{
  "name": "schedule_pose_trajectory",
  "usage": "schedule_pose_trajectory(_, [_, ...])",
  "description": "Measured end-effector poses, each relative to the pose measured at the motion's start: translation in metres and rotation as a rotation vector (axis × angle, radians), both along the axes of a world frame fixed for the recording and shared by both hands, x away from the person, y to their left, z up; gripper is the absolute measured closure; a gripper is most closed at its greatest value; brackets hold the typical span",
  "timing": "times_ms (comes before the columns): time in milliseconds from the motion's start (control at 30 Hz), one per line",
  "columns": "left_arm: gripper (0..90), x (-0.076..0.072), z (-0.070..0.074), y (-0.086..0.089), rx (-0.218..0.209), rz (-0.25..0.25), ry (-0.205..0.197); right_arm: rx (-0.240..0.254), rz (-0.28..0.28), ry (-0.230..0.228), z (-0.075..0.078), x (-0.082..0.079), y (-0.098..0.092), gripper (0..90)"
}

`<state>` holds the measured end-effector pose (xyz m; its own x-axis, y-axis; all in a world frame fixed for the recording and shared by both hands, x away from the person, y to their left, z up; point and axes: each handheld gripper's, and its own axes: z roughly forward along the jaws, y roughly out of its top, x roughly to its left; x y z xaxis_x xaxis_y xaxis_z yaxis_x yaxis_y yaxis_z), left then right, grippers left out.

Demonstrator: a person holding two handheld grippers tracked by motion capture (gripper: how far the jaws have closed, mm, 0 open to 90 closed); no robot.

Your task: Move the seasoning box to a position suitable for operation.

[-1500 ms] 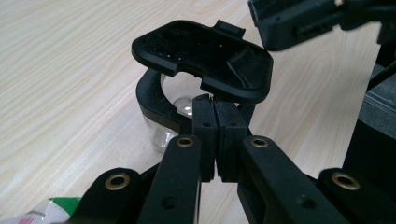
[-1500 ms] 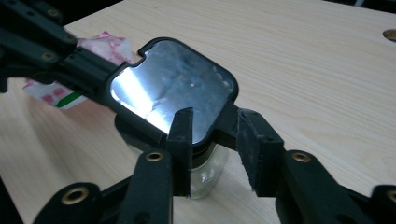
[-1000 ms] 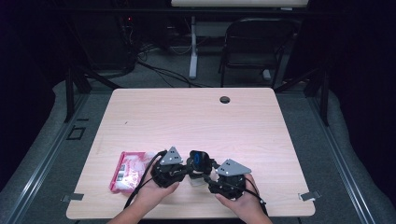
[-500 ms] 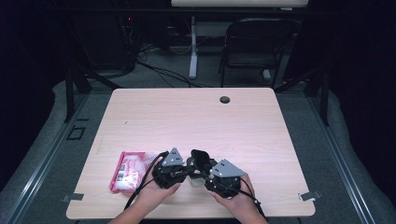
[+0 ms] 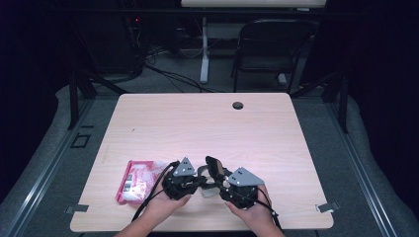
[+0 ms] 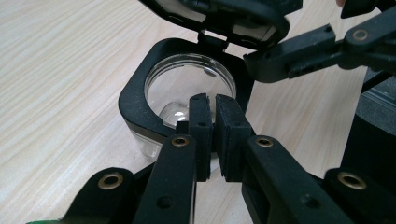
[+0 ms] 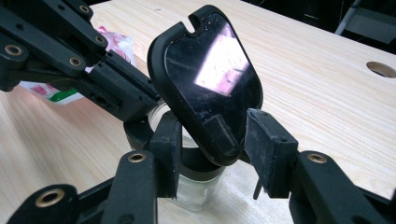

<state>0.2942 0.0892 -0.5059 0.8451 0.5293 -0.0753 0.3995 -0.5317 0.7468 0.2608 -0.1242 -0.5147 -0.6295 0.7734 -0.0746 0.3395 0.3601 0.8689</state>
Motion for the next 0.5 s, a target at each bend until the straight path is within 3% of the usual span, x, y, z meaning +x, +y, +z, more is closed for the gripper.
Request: schedule_pose_trajectory(500, [85.6,-0.001,0.0,0.0,0.003,-0.001,-0.006,0.064,-0.007,0.015,0.004,0.0,-0.013,68.1])
